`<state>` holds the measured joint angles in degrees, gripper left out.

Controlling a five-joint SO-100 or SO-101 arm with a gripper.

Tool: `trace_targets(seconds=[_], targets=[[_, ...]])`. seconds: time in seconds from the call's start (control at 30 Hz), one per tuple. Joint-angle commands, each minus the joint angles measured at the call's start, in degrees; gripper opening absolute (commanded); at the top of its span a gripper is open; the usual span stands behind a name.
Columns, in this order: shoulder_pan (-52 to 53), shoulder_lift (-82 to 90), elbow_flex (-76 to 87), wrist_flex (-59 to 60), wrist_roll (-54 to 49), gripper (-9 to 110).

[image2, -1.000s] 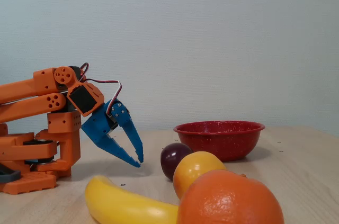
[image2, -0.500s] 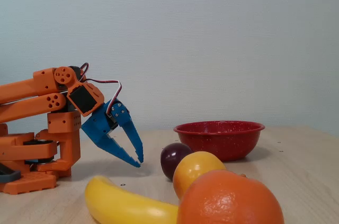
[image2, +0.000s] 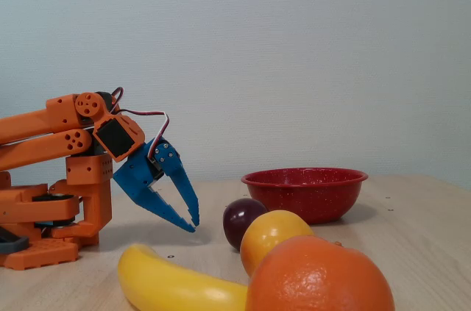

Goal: Put banana in the red bowl.

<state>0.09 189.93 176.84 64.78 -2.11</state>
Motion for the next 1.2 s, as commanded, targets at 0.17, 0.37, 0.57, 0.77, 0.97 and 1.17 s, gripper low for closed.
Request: trace_targets(seconds=[0.17,0.37,0.57,0.77,0.97,1.17], targets=[[0.6,0.9,0.8,0.7,0.0,0],[0.4,0.9,0.9,0.3,-2.0,0],[-0.5,-1.9,-3.4,0.3,-2.9,0],[-0.1,-9.6,-12.6,1.2,-1.8,0],[0.7,-16.1,-22.3,5.1,-2.4,0],[2.6,-23.1,-32.6,11.2,-5.4,0]])
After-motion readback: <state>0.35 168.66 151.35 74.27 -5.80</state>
